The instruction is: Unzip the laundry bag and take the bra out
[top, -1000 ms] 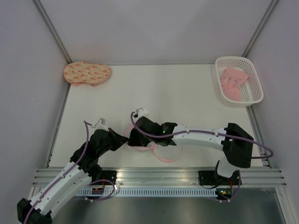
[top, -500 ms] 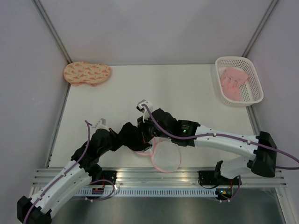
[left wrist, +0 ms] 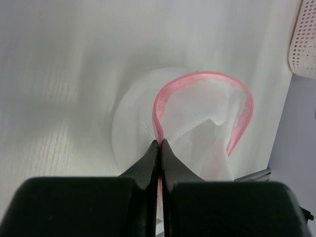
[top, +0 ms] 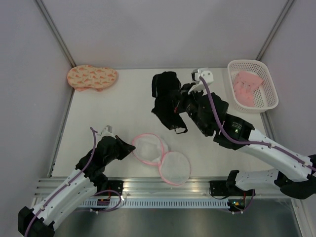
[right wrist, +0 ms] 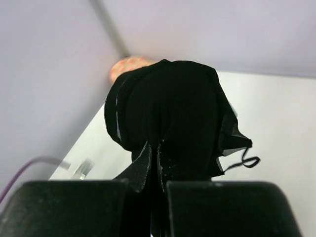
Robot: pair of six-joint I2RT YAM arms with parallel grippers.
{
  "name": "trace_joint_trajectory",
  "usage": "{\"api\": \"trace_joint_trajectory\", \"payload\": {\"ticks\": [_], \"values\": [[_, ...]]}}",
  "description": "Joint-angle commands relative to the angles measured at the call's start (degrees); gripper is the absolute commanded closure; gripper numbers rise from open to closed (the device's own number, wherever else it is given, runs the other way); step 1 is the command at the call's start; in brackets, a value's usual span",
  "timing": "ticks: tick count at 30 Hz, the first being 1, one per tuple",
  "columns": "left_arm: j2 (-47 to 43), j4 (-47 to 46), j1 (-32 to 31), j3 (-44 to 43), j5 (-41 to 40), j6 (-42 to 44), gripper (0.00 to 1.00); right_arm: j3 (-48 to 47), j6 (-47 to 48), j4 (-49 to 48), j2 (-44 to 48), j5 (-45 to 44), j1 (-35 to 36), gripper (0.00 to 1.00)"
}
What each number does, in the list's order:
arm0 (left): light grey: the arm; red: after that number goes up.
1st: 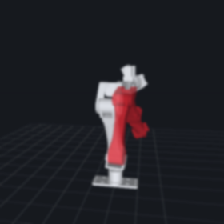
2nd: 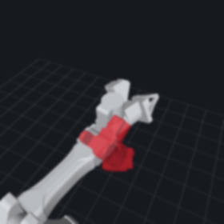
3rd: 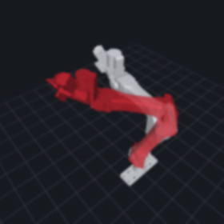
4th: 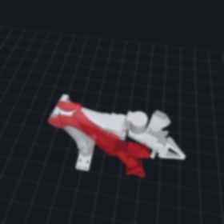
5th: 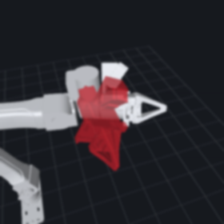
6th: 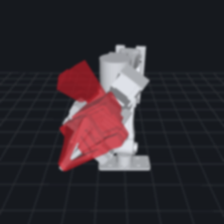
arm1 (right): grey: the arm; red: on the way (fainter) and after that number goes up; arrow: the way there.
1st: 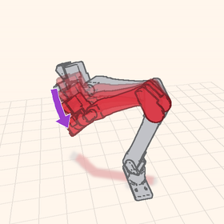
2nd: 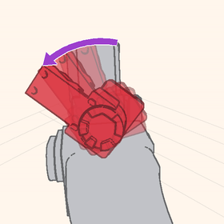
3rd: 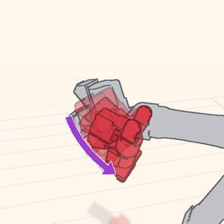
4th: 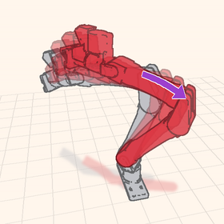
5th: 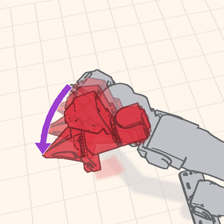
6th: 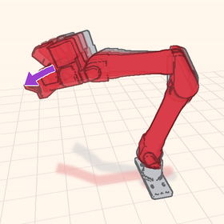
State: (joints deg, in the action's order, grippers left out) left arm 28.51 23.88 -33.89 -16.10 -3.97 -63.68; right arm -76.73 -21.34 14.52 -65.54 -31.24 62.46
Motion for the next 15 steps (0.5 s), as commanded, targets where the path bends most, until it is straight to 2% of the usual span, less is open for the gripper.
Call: {"api": "trace_joint_trajectory", "payload": {"ticks": [1, 3, 7, 11, 15], "values": [[0.1, -1.7, -0.4, -1.9, 1.0, 0.4, 0.98, -10.0, 4.7, 9.2, -5.2, -16.4, -2.4, 1.00], [0.1, -1.8, -0.4, -2.4, 1.5, 0.9, 0.98, -15.4, 5.2, 13.2, -8.7, -16.4, -6.3, 1.00], [-0.3, -1.9, -0.4, -2.8, 2.2, 1.5, 0.98, -17.8, 4.6, 14.5, -11.5, -16.2, -16.6, 1.00], [-0.7, -1.9, -0.4, -2.7, 2.9, 2.0, 0.98, -18.3, 2.1, 13.6, -12.8, -15.3, -32.2, 1.00], [0.1, -1.8, -0.4, -3.6, 3.6, 2.9, 0.98, -20.8, 1.1, 13.5, -16.3, -13.5, -44.2, 1.00]]}}
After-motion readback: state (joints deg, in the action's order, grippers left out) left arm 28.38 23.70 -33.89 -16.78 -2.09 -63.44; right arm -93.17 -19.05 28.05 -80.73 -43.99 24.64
